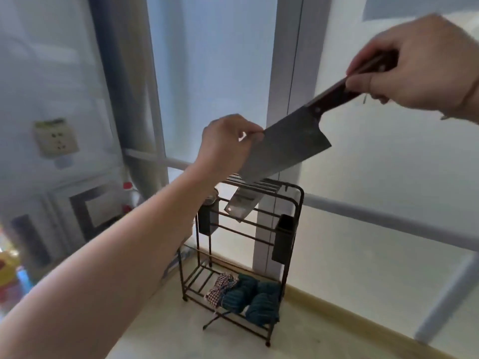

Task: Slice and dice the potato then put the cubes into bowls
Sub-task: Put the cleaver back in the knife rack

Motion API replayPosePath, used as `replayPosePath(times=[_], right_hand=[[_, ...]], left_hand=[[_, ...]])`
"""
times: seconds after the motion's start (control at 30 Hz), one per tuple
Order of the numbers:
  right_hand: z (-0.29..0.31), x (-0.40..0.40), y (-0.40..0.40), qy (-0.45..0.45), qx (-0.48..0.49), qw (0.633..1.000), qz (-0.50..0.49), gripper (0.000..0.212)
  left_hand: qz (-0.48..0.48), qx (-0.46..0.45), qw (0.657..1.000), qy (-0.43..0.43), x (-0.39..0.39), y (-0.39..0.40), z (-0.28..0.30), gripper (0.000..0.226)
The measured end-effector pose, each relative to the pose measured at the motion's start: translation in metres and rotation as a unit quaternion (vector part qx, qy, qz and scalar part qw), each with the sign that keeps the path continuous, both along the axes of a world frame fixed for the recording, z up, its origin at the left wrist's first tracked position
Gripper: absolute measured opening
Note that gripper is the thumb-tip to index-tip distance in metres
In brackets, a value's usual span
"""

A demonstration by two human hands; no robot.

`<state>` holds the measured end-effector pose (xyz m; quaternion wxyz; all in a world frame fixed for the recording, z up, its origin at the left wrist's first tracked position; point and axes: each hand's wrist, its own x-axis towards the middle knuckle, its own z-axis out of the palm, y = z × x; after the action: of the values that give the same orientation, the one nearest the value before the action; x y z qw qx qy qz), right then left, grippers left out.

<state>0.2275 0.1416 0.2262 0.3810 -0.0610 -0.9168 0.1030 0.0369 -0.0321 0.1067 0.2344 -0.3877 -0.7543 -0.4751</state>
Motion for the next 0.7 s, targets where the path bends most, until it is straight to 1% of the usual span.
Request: replayPosePath(times=[0.1,0.23,0.43,0.7], right_hand=[[0.016,-0.04,-0.006,0.006,0.039,0.999,-0.018,0.017],[0.017,-0.073,-0.01,-0.002,0.086,0.996,-0.036,0.018],[0.005,-0.092,-0.005,-0.033,0.078,0.995,-0.06,0.016],[-0.014,-0.107,0.002,-0.083,0.058,0.993,-0.065,0.014]], left_hand=[[0.039,-0.018,0.999,0.016,-0.034,0.01,0.013,0.016],[0.063,-0.031,0.997,0.007,-0.063,0.021,0.009,0.017],[0.072,-0.073,0.995,-0.012,-0.079,0.03,-0.009,0.017],[0.071,-0.132,0.989,-0.008,-0.09,0.04,-0.036,0.018]])
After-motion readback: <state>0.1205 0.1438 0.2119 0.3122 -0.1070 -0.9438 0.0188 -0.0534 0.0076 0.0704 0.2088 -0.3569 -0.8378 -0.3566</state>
